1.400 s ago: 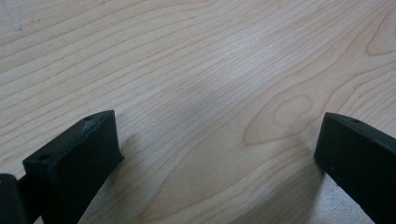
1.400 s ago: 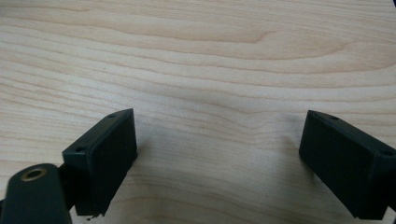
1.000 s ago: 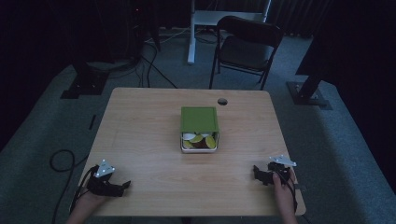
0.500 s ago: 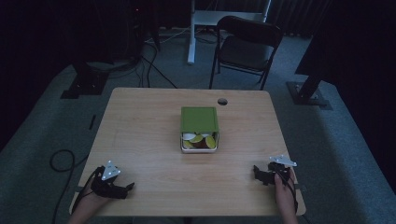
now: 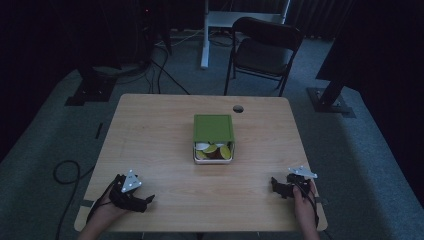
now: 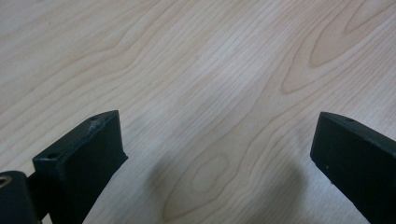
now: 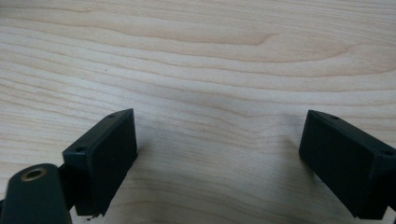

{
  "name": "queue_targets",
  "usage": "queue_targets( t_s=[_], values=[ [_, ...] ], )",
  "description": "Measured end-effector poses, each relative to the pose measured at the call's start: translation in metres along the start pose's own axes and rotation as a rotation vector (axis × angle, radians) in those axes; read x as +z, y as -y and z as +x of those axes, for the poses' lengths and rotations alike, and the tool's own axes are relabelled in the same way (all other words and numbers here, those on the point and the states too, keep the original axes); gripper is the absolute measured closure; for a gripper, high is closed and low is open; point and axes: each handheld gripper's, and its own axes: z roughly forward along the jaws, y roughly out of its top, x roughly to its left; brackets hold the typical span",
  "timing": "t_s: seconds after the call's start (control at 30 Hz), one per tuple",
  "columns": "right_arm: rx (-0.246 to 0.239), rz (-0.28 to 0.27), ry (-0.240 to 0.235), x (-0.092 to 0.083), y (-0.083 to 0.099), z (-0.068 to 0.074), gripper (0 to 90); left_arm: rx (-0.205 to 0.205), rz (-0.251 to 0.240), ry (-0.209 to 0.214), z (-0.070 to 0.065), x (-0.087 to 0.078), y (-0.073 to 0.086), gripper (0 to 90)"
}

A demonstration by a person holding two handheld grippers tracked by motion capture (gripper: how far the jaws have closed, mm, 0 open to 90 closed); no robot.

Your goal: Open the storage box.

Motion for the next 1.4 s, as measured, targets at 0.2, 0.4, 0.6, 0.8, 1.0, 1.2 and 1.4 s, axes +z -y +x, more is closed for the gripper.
queue_targets(
  t_s=[0.2,0.4,0.6,0.8,1.0,1.2,1.4],
  values=[
    [0.0,-0.001,0.0,0.0,0.0,0.0,10.7,0.046,-0.005,0.001,-0.009,0.002,-0.012,2.6],
    [-0.001,-0.001,0.0,0.0,0.0,0.0,10.7,0.097,-0.035,0.001,-0.018,0.001,-0.026,2.7],
    [0.0,-0.001,0.0,0.0,0.0,0.0,10.6,0.128,-0.052,0.005,-0.025,0.0,-0.036,2.7],
    [-0.001,-0.001,0.0,0.0,0.0,0.0,10.6,0.176,-0.052,0.002,-0.035,0.005,-0.046,2.7],
    [-0.001,-0.001,0.0,0.0,0.0,0.0,10.7,0.203,-0.061,0.023,-0.045,0.011,-0.058,2.8],
    [-0.001,-0.001,0.0,0.0,0.0,0.0,10.6,0.258,-0.085,0.008,-0.056,0.015,-0.07,4.4],
    [-0.001,-0.001,0.0,0.0,0.0,0.0,10.6,0.323,-0.091,-0.014,-0.066,0.02,-0.081,4.4]
  ],
)
